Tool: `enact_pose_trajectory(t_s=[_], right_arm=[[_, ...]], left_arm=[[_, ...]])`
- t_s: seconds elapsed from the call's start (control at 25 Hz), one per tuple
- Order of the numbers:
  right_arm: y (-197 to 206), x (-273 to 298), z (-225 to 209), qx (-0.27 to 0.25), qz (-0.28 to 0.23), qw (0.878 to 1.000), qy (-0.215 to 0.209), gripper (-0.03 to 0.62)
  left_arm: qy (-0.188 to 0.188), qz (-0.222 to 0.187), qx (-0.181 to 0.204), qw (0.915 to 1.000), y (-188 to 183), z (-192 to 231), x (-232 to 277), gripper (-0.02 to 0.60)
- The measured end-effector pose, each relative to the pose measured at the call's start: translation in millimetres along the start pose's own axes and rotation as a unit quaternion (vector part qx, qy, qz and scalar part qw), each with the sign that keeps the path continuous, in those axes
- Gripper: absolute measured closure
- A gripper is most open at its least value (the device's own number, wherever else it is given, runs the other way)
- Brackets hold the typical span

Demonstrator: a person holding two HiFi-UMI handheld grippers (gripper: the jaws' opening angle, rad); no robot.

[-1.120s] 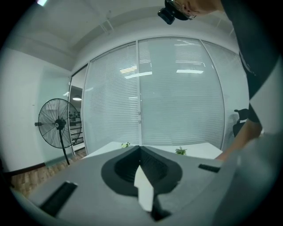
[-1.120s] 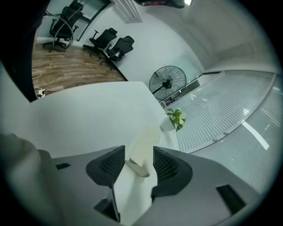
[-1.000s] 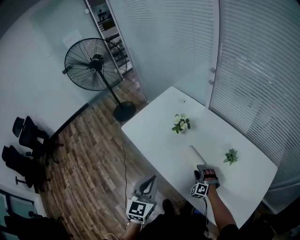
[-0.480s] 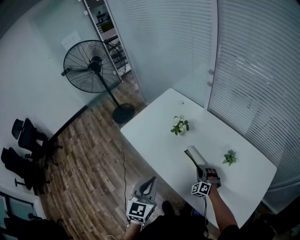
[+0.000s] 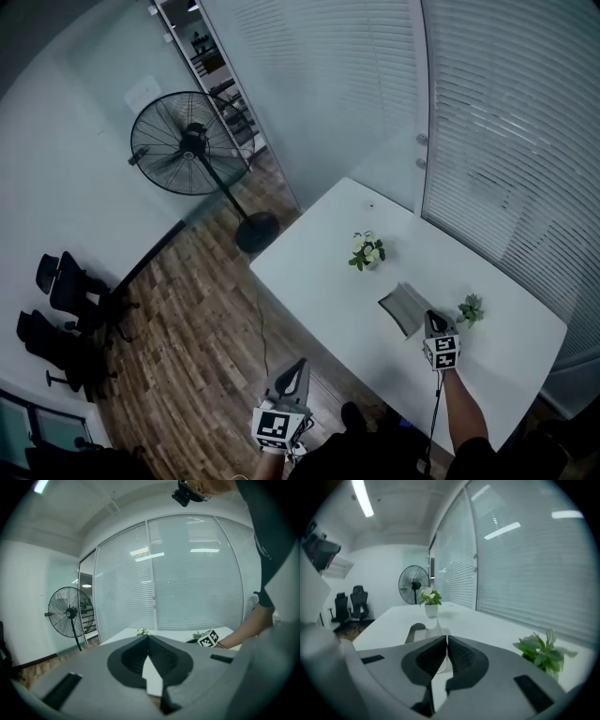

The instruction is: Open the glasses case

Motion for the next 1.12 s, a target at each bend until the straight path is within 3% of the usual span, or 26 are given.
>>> enact_pose_trajectory(t_s=[0.16, 0.44, 0.64, 0.72, 0.84, 1.0, 1.12], right_arm=[[14, 5, -19, 0.137, -0.014, 0.99, 0.021, 0.569], [10, 4, -27, 0.249, -0.041, 0.968, 0.012, 0.56], [18, -13, -47, 0.334, -0.074, 0.938, 0.051, 0.559], [12, -21, -52, 0.325, -0.081, 0.941, 0.056, 0.559], [-24, -35, -45, 0.262, -0.102, 0.959, 0.035, 0.566], [-116, -66, -14, 0.112, -0.134, 0.985, 0.003, 0.579], [-193, -112, 24, 0.033, -0.183, 0.983, -0.009, 0.579]], left_arm=[[-0.013, 0.008, -0.001, 0.9999, 4, 7, -5, 0.589], [-0.014, 0.004, -0.006, 0.9999, 5, 6, -6, 0.589], [-0.016, 0.001, -0.009, 0.9998, 5, 9, -9, 0.589], [-0.02, 0.0, -0.009, 0.9998, 6, 12, -11, 0.589], [-0.024, -0.004, -0.009, 0.9997, 7, 17, -11, 0.589], [-0.042, -0.021, -0.011, 0.9988, -2, 32, -10, 0.589], [-0.075, -0.049, -0.013, 0.9959, -30, 49, -12, 0.589]])
Point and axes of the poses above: the fingertips, and each gripper's own axes: x forward along the fingers, z to its left, y out of its underside, the point moved 4 cm from there along -x, backward along the fingers, and after that the axes turned 3 degrees about -z, right-handed, at the moved point
